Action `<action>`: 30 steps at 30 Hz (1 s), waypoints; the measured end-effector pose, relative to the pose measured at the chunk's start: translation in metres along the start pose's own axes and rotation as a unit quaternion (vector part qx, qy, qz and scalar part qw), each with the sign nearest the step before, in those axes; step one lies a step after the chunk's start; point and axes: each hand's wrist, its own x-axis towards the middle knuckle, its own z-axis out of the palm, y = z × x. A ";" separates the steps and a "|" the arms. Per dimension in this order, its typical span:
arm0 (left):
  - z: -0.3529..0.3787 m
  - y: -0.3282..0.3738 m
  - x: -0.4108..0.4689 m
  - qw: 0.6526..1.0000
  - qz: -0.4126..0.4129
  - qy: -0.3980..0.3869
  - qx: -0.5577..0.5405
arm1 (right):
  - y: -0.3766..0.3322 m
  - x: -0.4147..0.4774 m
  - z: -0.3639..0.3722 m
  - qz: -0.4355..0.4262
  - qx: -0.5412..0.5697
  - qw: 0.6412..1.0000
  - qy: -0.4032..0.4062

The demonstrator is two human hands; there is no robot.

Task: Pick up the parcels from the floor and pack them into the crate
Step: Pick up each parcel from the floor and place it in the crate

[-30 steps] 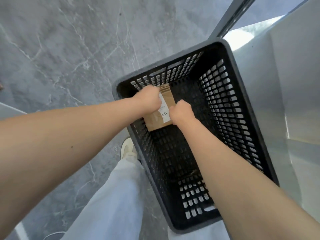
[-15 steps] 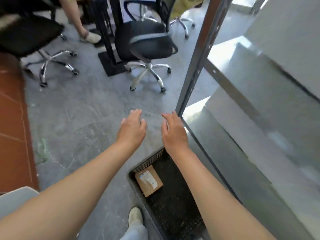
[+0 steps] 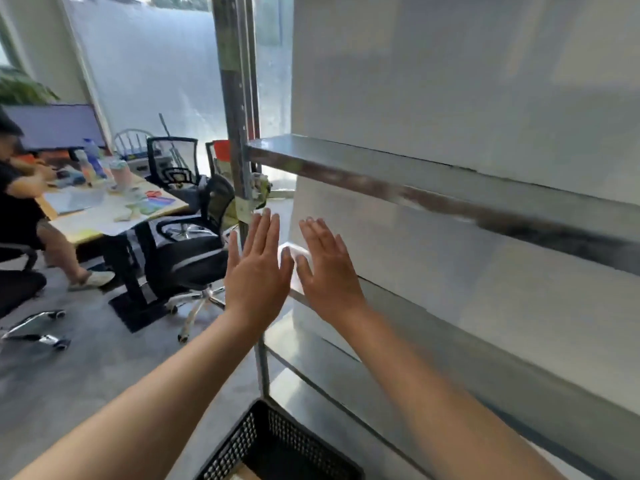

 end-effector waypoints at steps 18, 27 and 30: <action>-0.088 0.555 -0.189 0.859 0.442 -0.048 -0.252 | 0.131 -0.386 -0.480 0.346 -0.330 0.863 0.164; -0.110 0.760 -0.364 0.695 0.600 -0.110 -0.380 | 0.147 -0.619 -0.602 0.548 -0.423 0.699 0.181; -0.110 0.819 -0.424 0.634 0.639 -0.139 -0.413 | 0.164 -0.685 -0.629 0.605 -0.431 0.641 0.192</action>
